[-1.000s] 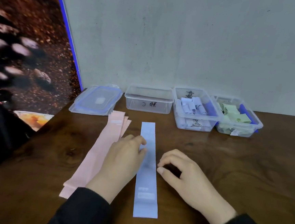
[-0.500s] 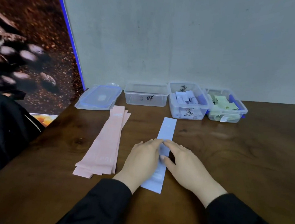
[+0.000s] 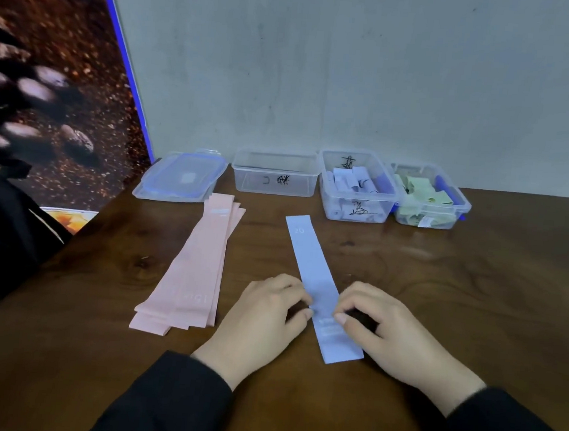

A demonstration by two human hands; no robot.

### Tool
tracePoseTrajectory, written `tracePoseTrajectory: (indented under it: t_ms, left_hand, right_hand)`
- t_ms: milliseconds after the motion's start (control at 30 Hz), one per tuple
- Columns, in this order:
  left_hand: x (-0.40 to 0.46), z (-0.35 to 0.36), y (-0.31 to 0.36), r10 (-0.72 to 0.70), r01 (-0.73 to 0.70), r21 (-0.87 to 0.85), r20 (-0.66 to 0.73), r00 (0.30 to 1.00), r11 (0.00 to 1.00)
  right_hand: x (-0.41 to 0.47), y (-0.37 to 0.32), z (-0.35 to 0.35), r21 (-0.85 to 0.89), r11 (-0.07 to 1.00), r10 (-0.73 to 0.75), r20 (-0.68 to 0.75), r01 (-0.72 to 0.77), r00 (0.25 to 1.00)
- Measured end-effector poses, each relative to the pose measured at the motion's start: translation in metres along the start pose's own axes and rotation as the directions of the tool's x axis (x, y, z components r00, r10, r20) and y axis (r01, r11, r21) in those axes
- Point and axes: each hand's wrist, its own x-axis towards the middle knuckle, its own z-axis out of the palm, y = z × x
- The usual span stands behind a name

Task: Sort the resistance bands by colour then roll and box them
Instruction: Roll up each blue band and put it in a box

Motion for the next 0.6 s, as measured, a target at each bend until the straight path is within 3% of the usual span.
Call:
tracePoseTrajectory:
  t_ms: [167,300,500,600]
  left_hand:
    - [0.007,0.003,0.0,-0.014,0.012,0.039,0.061,0.998,0.999]
    - [0.003,0.004,0.002,-0.004,0.004,0.009,0.028,1.0,1.0]
    - [-0.015,0.002,0.01,0.211,-0.207,-0.084,0.053,0.976,0.975]
    - [-0.015,0.004,0.012,0.246,-0.241,-0.061,0.117,0.962,0.969]
  right_hand:
    - [-0.021,0.008,-0.008,-0.015,0.999,-0.047,0.119,0.049,0.992]
    - [-0.024,0.01,-0.006,-0.052,0.995,-0.08,0.171,0.09,0.982]
    - [-0.022,0.013,-0.003,-0.123,0.979,-0.141,0.166,0.163,0.976]
    - [-0.022,0.015,-0.002,-0.14,0.973,-0.162,0.151,0.184,0.975]
